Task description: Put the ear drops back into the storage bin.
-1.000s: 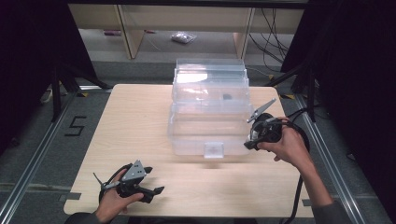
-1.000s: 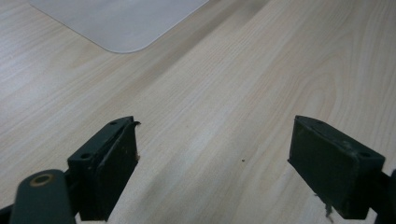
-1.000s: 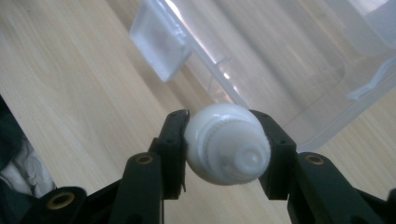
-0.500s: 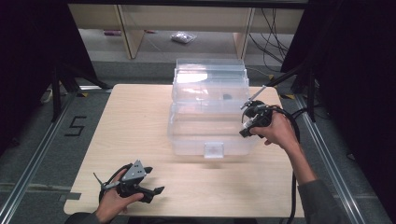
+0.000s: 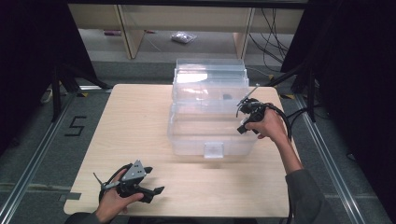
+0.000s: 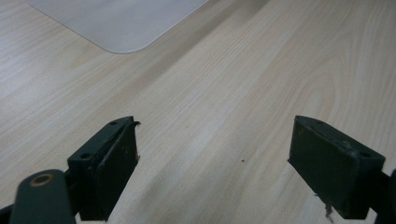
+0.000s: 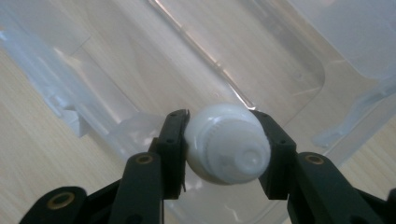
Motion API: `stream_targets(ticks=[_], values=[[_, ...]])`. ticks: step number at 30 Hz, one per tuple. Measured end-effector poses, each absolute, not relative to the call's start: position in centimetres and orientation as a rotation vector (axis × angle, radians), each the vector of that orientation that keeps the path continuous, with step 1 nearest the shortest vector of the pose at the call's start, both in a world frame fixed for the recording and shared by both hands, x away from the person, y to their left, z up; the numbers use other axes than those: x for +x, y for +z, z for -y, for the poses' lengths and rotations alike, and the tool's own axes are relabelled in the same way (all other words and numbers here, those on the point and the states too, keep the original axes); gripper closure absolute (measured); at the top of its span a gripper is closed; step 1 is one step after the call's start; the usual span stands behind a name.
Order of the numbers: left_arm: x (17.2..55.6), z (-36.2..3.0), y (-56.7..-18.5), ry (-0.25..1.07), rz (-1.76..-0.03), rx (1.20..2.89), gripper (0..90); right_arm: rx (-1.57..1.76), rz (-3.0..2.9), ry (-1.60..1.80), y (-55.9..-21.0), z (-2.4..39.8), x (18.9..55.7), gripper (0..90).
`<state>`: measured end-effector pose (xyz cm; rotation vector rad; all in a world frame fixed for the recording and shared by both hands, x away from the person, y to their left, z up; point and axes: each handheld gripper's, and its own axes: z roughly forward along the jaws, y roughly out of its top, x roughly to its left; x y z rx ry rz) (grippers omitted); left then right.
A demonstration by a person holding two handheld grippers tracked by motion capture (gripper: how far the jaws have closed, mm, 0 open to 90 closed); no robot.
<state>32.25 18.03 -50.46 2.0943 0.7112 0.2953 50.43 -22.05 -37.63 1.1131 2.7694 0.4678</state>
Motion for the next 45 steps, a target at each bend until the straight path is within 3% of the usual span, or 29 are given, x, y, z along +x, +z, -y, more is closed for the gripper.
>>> stream_targets(ticks=[24, 45], values=[[32.3, -18.0, -50.5, 0.302, -0.706, 2.098, 14.9, 1.207, -2.806, 0.345, -42.4, 21.4, 52.9, 60.0], [32.3, -18.0, -50.5, 0.301, -0.705, 2.097, 14.9, 1.263, -2.813, 0.293, -44.0, 20.8, 53.7, 59.8]])
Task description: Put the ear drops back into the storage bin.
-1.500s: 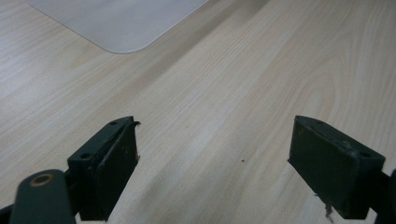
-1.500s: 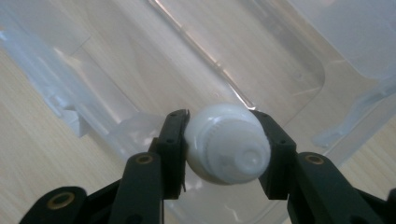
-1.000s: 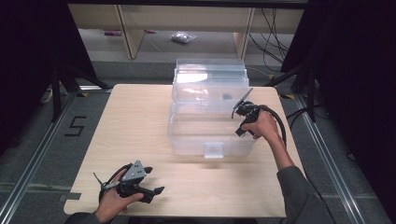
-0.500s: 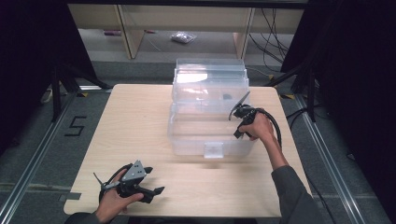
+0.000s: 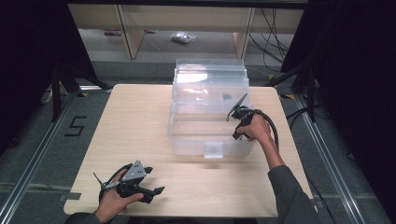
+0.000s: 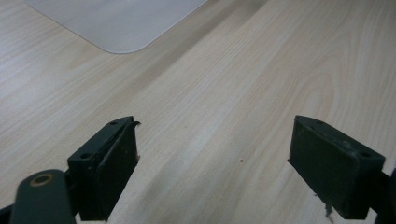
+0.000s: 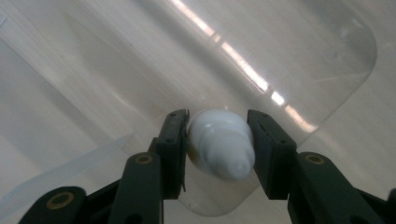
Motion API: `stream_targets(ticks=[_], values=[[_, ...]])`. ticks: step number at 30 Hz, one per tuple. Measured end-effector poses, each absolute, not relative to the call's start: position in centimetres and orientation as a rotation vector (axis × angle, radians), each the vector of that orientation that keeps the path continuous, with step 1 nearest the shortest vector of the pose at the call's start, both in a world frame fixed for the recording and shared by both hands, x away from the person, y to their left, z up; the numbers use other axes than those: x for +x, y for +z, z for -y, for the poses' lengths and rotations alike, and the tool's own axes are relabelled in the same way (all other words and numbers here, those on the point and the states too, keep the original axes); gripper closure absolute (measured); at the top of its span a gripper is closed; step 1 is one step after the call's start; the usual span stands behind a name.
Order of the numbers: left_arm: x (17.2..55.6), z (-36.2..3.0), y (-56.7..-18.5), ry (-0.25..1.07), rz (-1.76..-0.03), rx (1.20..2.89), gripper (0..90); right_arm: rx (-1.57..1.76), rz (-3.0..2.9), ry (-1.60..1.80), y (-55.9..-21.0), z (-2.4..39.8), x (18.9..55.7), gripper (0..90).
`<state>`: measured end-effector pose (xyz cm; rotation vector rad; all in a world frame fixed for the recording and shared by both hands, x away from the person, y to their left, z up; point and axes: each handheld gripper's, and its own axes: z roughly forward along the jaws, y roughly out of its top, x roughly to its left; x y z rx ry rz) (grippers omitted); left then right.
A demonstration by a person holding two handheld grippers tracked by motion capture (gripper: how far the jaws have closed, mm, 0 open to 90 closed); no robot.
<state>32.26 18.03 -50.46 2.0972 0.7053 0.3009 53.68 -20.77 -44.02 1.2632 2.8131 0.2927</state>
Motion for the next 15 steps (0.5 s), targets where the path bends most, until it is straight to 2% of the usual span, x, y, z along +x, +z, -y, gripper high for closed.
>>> stream_targets(ticks=[7, 15], values=[[32.3, -18.0, -50.5, 0.303, -0.702, 2.097, 14.9, 1.254, -2.816, 0.294, -43.8, 20.8, 53.5, 58.7], [32.3, -18.0, -50.5, 0.299, -0.704, 2.094, 14.9, 1.269, -2.783, 0.336, -42.9, 21.0, 53.2, 46.1]])
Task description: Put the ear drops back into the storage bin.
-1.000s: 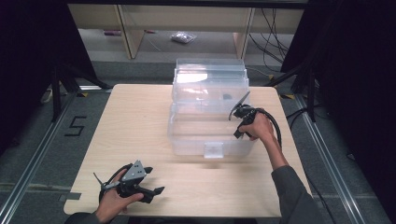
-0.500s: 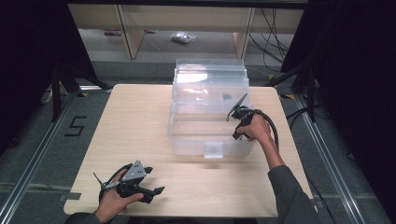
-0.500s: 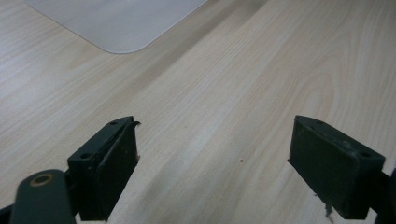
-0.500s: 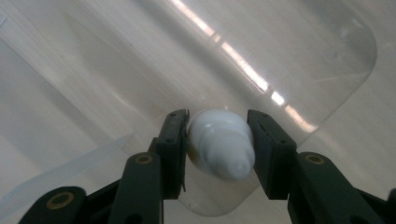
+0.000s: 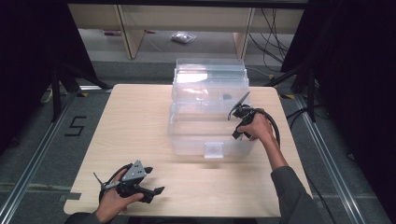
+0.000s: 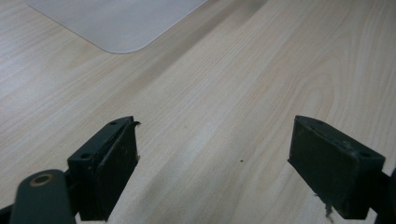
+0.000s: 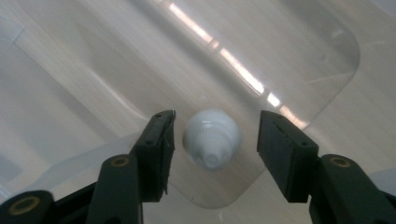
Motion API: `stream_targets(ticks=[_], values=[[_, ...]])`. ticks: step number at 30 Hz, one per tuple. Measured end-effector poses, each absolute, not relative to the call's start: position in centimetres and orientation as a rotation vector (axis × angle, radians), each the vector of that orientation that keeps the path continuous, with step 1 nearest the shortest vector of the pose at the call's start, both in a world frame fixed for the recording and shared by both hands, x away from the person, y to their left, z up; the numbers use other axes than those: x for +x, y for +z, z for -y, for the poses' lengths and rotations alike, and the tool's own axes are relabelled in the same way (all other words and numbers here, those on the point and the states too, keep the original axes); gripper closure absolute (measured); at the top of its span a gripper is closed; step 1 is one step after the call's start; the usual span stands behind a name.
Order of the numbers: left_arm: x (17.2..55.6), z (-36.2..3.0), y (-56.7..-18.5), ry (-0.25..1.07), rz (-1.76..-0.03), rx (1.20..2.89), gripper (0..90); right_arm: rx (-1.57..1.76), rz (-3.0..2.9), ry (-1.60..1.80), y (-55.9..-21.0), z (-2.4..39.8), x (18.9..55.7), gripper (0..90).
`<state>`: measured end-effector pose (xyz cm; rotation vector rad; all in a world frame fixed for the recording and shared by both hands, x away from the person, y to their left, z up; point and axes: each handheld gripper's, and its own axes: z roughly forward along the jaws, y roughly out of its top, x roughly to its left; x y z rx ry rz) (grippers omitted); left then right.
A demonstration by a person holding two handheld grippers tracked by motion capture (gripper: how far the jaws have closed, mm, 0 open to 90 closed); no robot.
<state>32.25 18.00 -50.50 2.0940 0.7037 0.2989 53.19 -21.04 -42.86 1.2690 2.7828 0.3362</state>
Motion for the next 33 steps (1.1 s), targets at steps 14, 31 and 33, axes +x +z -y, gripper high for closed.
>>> stream_targets(ticks=[14, 31, 33], values=[[32.3, -18.0, -50.5, 0.303, -0.702, 2.100, 14.9, 1.217, -2.726, 0.412, -40.9, 20.4, 52.1, 35.2], [32.3, -18.0, -50.5, 0.302, -0.702, 2.099, 14.8, 1.227, -2.689, 0.480, -39.3, 20.3, 50.9, 33.3], [32.3, -18.0, -50.5, 0.306, -0.701, 2.099, 14.9, 1.193, -2.690, 0.503, -39.2, 20.4, 50.8, 33.2]])
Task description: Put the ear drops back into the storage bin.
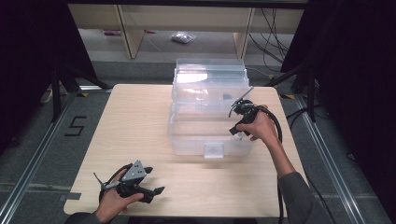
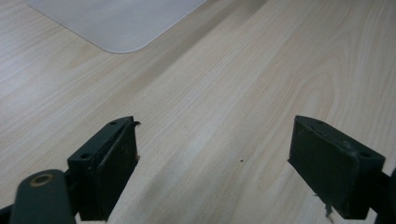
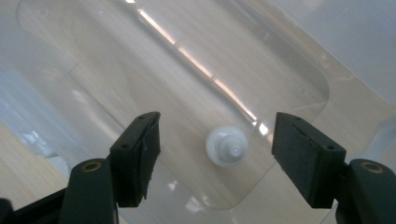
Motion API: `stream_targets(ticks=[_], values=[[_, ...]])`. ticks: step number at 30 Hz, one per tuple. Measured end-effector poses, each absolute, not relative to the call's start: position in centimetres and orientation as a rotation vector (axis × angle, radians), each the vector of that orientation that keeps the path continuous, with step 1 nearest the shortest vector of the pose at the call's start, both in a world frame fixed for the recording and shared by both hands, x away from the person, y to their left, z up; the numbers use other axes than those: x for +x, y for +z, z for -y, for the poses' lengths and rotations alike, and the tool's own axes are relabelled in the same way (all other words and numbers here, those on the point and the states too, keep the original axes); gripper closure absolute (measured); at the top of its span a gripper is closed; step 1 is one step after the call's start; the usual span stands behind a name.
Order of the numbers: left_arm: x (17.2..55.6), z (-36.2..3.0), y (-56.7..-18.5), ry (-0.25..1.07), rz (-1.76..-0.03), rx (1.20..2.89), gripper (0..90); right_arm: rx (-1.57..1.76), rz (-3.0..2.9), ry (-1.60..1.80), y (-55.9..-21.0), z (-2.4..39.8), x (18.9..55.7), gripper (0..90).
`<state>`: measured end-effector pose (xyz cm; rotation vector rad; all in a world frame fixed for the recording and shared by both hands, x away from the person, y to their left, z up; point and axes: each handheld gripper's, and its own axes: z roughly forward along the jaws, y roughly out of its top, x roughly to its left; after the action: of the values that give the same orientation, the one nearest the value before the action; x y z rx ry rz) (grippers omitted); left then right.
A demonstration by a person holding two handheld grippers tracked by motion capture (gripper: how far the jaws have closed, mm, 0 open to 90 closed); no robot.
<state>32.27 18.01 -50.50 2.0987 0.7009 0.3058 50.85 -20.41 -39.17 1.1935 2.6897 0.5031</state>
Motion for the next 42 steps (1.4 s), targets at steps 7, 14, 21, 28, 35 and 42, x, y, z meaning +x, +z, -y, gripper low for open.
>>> stream_targets(ticks=[7, 14, 21, 28, 35, 42], values=[[32.3, -17.9, -50.6, 0.298, -0.705, 2.085, 14.8, 1.202, -2.675, 0.534, -38.5, 20.5, 50.3, 32.7], [32.3, -18.0, -50.5, 0.304, -0.701, 2.101, 14.9, 1.156, -2.671, 0.577, -38.1, 20.5, 49.8, 32.2], [32.3, -17.9, -50.6, 0.299, -0.704, 2.082, 14.8, 1.148, -2.677, 0.603, -37.3, 20.5, 49.0, 32.2], [32.2, -18.0, -50.5, 0.300, -0.709, 2.095, 14.8, 1.131, -2.682, 0.619, -36.9, 20.5, 48.5, 31.3], [32.2, -17.9, -50.6, 0.298, -0.713, 2.085, 14.8, 1.142, -2.678, 0.632, -36.8, 20.8, 47.9, 31.0], [32.2, -17.9, -50.5, 0.295, -0.715, 2.088, 14.8, 1.130, -2.680, 0.667, -36.8, 21.0, 47.5, 30.8]])
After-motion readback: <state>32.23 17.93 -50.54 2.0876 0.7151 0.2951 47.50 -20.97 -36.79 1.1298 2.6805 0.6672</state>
